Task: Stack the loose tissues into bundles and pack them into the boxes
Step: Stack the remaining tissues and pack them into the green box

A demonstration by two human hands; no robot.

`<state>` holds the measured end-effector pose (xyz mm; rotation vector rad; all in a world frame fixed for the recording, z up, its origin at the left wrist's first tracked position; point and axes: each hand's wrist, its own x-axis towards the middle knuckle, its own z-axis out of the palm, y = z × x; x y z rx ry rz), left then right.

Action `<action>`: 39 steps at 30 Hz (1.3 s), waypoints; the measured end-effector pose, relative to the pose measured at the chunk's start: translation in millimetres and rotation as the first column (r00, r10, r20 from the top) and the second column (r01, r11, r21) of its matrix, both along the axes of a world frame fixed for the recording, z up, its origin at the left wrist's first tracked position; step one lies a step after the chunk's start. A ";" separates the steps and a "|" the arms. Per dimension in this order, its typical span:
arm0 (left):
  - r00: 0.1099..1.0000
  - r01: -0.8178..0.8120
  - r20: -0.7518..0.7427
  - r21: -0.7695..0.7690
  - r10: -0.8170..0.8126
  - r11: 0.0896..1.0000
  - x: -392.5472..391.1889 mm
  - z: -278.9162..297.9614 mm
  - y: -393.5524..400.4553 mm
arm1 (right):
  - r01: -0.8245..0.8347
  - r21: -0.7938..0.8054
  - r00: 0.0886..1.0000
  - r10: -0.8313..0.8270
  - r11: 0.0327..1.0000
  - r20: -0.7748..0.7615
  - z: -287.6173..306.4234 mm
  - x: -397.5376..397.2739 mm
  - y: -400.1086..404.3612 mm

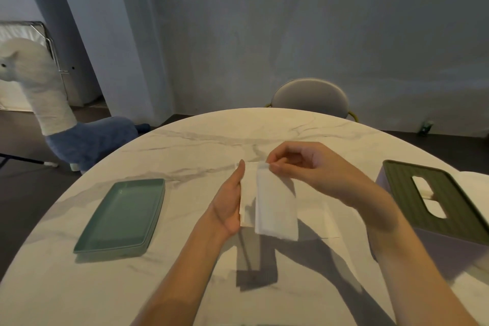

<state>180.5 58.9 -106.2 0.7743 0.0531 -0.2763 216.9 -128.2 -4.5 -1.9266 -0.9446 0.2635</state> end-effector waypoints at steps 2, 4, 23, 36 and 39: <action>0.997 0.063 0.044 0.008 -0.064 0.998 -4.8 1.6 -7.8 | 0.095 -0.076 0.991 -0.087 0.993 0.103 -19.2 6.8 12.6; 0.990 0.117 0.083 0.006 -0.117 0.993 -6.4 2.5 -11.7 | 0.179 -0.064 0.973 -0.167 0.982 0.160 -38.1 14.6 18.1; 0.954 -0.253 -0.154 0.055 0.259 0.966 1.8 -7.9 5.4 | -0.087 -0.722 0.991 0.134 0.686 0.008 -52.7 25.4 -17.7; 0.985 0.103 -0.143 0.048 -0.095 0.994 -12.6 -7.0 -7.6 | 0.010 -0.083 1.000 -0.012 0.997 -0.028 -47.7 8.5 18.4; 0.988 0.143 -0.074 0.126 -0.134 0.982 -15.4 -5.0 -7.9 | 0.059 -0.022 0.995 -0.057 0.998 0.079 -54.7 11.7 19.7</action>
